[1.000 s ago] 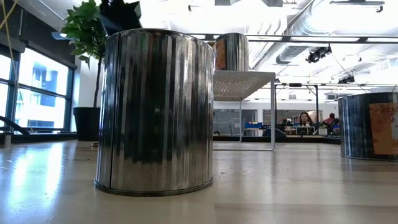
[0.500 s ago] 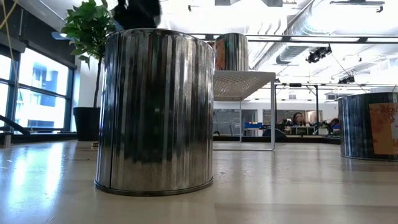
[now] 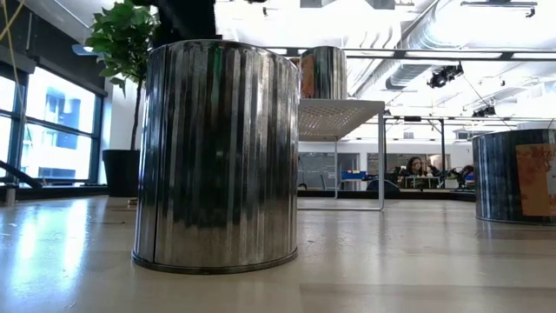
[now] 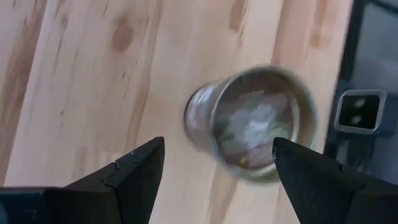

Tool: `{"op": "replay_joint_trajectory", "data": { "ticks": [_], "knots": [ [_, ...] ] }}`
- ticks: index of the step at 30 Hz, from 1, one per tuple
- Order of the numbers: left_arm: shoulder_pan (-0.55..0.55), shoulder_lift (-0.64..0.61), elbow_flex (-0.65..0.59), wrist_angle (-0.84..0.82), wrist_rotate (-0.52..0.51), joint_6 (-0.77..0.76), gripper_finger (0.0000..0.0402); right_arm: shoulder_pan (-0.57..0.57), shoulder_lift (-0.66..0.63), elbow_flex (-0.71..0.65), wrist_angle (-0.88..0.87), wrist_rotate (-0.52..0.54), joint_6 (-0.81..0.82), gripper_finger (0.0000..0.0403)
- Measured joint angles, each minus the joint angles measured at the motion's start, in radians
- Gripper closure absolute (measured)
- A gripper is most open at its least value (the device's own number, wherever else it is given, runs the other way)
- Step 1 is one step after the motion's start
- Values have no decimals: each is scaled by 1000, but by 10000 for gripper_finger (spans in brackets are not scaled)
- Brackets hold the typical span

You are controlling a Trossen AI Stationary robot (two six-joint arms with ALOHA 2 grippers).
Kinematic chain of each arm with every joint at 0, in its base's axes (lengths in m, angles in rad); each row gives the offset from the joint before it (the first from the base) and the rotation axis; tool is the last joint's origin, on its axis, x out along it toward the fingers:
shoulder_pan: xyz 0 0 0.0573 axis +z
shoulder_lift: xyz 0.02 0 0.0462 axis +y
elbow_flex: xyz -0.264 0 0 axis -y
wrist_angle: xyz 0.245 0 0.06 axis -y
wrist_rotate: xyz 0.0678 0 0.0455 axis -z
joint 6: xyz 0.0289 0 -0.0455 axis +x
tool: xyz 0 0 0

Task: Pick & Place candle stick holders
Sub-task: Put the bottom middle brown candle on the shelf

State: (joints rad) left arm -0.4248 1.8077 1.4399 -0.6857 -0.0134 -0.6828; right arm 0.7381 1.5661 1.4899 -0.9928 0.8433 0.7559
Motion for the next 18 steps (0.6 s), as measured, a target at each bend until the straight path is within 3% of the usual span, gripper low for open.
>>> {"op": "replay_joint_trajectory", "data": {
  "ticks": [18],
  "knots": [
    [-1,12,1,-6,-86,-4,108,37,0,0,21,21,4,116]
  ]
}}
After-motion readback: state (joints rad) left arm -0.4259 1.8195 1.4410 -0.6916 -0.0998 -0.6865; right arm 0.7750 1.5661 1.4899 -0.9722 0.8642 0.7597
